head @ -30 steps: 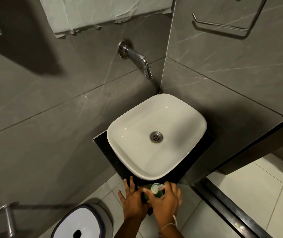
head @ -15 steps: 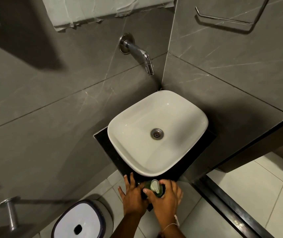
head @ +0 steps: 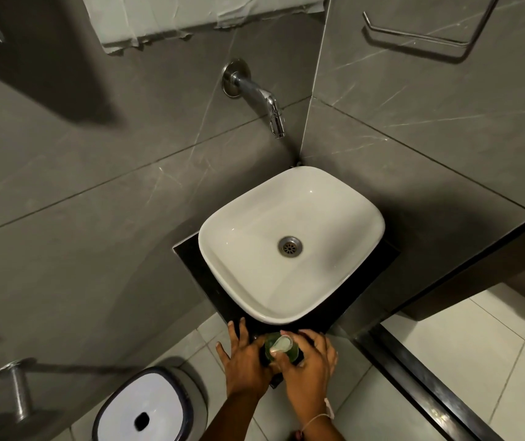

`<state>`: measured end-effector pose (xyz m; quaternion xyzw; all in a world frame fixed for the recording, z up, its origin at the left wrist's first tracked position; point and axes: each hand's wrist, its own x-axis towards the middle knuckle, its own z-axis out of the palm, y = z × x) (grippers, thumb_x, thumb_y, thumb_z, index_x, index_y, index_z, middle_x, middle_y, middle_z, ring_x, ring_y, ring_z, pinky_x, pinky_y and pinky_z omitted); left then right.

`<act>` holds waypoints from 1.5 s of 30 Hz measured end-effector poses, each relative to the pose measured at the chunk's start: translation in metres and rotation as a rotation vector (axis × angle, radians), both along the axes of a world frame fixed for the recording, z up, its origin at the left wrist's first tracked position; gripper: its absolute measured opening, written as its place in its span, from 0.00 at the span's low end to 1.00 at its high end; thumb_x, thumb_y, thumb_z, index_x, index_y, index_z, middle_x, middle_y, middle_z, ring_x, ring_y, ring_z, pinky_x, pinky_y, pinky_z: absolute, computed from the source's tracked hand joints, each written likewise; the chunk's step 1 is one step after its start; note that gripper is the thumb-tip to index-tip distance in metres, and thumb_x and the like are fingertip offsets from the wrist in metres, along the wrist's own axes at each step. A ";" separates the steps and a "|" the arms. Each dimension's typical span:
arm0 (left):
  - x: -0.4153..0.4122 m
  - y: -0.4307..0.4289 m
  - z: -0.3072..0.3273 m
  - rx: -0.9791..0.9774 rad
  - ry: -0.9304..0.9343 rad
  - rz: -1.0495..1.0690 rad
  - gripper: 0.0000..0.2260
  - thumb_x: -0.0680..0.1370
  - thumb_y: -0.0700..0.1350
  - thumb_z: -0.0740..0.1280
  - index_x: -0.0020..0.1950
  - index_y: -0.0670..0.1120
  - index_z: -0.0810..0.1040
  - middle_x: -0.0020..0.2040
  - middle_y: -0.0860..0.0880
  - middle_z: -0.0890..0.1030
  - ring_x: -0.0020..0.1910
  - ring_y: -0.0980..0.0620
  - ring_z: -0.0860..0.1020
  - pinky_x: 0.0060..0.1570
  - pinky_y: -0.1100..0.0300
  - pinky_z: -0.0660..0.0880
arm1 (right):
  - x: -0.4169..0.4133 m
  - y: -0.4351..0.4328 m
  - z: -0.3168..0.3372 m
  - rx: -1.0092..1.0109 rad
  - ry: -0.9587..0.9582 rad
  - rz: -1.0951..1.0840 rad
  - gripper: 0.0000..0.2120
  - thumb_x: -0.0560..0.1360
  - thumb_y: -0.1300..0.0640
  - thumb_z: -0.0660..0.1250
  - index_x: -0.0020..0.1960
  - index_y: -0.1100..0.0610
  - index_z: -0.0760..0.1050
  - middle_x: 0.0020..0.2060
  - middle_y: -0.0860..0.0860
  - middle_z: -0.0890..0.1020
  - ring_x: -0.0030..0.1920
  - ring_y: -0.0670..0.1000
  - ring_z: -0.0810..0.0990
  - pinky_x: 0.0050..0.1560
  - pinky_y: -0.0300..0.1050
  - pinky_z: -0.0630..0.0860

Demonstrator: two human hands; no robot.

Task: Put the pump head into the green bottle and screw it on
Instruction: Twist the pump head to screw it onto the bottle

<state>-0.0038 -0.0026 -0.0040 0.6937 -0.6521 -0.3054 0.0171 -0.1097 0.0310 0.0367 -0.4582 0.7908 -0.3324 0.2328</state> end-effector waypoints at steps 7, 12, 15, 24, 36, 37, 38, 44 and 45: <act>-0.001 0.001 0.003 -0.009 0.008 0.021 0.23 0.73 0.50 0.67 0.67 0.61 0.69 0.80 0.47 0.45 0.77 0.43 0.36 0.73 0.32 0.42 | 0.008 -0.011 0.006 0.062 0.011 -0.058 0.26 0.53 0.36 0.77 0.43 0.52 0.77 0.51 0.53 0.79 0.60 0.59 0.70 0.65 0.62 0.65; 0.000 0.000 0.003 0.005 -0.006 -0.003 0.24 0.71 0.50 0.69 0.67 0.61 0.70 0.80 0.47 0.45 0.77 0.43 0.36 0.73 0.31 0.41 | -0.001 -0.004 0.000 -0.009 -0.005 0.019 0.18 0.57 0.46 0.78 0.46 0.50 0.83 0.54 0.51 0.81 0.62 0.61 0.71 0.65 0.63 0.66; 0.000 0.000 0.004 -0.001 0.012 0.008 0.24 0.72 0.48 0.68 0.66 0.61 0.70 0.80 0.47 0.44 0.77 0.43 0.35 0.73 0.31 0.41 | 0.003 -0.011 0.004 0.056 0.023 -0.033 0.22 0.53 0.46 0.82 0.38 0.54 0.76 0.50 0.53 0.80 0.59 0.60 0.71 0.61 0.61 0.69; 0.000 0.000 0.003 0.007 -0.003 -0.003 0.24 0.71 0.53 0.70 0.66 0.61 0.70 0.80 0.47 0.43 0.77 0.43 0.34 0.72 0.32 0.39 | -0.005 -0.009 -0.003 0.046 0.048 0.028 0.20 0.55 0.48 0.82 0.43 0.54 0.82 0.56 0.53 0.82 0.64 0.62 0.71 0.67 0.63 0.63; -0.001 0.001 0.004 0.003 0.003 0.003 0.24 0.71 0.54 0.70 0.66 0.60 0.70 0.80 0.47 0.44 0.77 0.43 0.34 0.73 0.32 0.39 | -0.010 -0.010 -0.005 -0.029 -0.003 0.061 0.17 0.57 0.47 0.81 0.43 0.50 0.83 0.51 0.44 0.79 0.64 0.59 0.70 0.64 0.62 0.68; -0.001 0.001 0.005 0.001 0.005 0.005 0.23 0.71 0.52 0.70 0.66 0.60 0.70 0.80 0.47 0.44 0.77 0.43 0.34 0.73 0.32 0.39 | -0.007 -0.012 -0.003 -0.018 0.007 0.044 0.18 0.55 0.47 0.82 0.40 0.52 0.81 0.50 0.48 0.80 0.61 0.59 0.71 0.61 0.60 0.71; -0.001 0.001 0.005 -0.001 0.003 0.005 0.23 0.71 0.51 0.70 0.66 0.60 0.70 0.80 0.47 0.44 0.77 0.43 0.34 0.73 0.32 0.39 | -0.004 -0.013 -0.001 -0.006 0.019 0.032 0.19 0.55 0.47 0.82 0.38 0.53 0.78 0.49 0.50 0.80 0.59 0.59 0.72 0.59 0.60 0.73; 0.000 0.001 0.003 -0.011 0.001 -0.002 0.24 0.71 0.54 0.70 0.66 0.61 0.69 0.80 0.47 0.44 0.77 0.43 0.34 0.73 0.32 0.38 | -0.008 -0.010 -0.005 -0.040 0.035 0.123 0.18 0.59 0.48 0.78 0.48 0.46 0.82 0.56 0.47 0.80 0.67 0.56 0.68 0.69 0.65 0.61; 0.000 0.001 0.002 -0.011 -0.008 -0.007 0.25 0.71 0.56 0.71 0.66 0.62 0.69 0.80 0.47 0.44 0.77 0.43 0.34 0.72 0.33 0.38 | -0.010 -0.011 -0.005 -0.041 0.044 0.127 0.17 0.60 0.52 0.80 0.47 0.46 0.83 0.55 0.46 0.81 0.68 0.56 0.68 0.69 0.67 0.60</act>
